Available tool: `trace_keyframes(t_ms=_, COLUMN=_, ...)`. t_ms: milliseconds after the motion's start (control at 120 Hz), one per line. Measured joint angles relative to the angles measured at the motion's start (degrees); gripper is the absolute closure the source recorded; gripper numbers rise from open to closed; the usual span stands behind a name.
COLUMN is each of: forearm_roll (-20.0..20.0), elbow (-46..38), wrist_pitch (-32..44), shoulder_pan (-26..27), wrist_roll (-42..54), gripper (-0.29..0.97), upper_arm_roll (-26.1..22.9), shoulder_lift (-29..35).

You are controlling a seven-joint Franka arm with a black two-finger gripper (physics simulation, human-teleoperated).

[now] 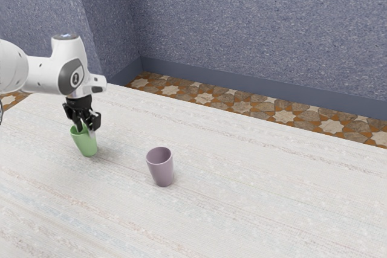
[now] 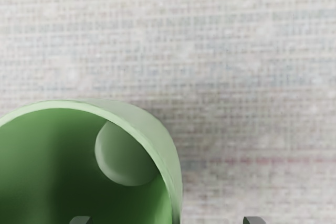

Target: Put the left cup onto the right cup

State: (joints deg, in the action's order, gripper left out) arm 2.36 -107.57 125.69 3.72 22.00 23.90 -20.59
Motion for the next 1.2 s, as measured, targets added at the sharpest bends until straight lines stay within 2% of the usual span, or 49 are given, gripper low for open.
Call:
trace_keyframes(t_ms=742, forearm_roll=2.7, elbow=0.3, wrist_pitch=3.9, shoulder_pan=0.1, wrist_roll=1.4, gripper=0.37, upper_arm_roll=-0.1, shoulder_lift=-2.7)
trace_keyframes(t_ms=825, forearm_roll=2.8, elbow=0.0, wrist_pitch=4.0, shoulder_pan=0.1, wrist_roll=1.5, gripper=0.42, upper_arm_roll=-0.1, shoulder_lift=-2.8)
trace_keyframes(t_ms=1033, forearm_roll=2.9, elbow=-0.5, wrist_pitch=3.5, shoulder_pan=0.1, wrist_roll=1.8, gripper=0.65, upper_arm_roll=-0.1, shoulder_lift=-2.8)
trace_keyframes(t_ms=1200, forearm_roll=2.9, elbow=-0.6, wrist_pitch=3.2, shoulder_pan=0.0, wrist_roll=1.9, gripper=0.74, upper_arm_roll=-0.1, shoulder_lift=-2.8)
